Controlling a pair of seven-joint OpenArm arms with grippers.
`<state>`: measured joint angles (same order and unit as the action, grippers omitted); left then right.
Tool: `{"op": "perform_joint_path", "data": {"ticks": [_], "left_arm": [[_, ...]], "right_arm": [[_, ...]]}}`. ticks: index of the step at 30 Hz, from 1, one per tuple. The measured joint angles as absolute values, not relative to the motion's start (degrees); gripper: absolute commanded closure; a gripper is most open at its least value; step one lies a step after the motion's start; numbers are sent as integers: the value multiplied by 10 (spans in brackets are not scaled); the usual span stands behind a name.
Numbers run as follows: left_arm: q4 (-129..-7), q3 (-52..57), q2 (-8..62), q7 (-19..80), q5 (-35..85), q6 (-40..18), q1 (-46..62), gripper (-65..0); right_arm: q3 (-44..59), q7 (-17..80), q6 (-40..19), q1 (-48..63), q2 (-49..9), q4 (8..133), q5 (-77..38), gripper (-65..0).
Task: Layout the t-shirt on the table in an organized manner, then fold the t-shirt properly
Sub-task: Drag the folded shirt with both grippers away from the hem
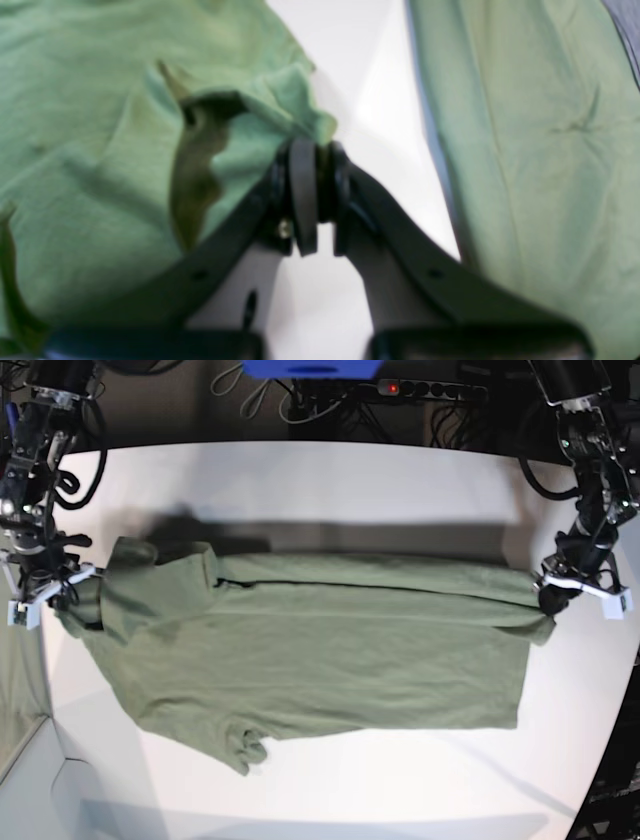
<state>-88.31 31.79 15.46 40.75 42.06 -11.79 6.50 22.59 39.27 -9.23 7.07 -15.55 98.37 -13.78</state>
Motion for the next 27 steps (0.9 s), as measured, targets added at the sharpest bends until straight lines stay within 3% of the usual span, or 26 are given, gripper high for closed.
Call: {"op": "perform_joint_path", "data": {"ticks": [10,15,17,21,24,27], "left_arm": [[-886,364,148,453,422,-121,67,-3],[-893,384,152,451,421,-120,63,-3],[-888,384,151,462,414,-119,32,-3],[-858,383,154,564,402,-107,-58,-2],[-857,382,150,642,385,-95,-83,-2],[-844,385,150,658,340,-91,-81,-2]], "right_arm": [[224,413,-93,79,-154,987,-138,0],[223,416,-166,60,-163,991,-137,0],[190,441,-171,17,-170,978,-122,0],[90,526,-185,-77,-196,934,-90,0],[71,542,-223,-69,-213,935,-90,0],[71,564,-244,-38,-214,929,-79,0]]}}
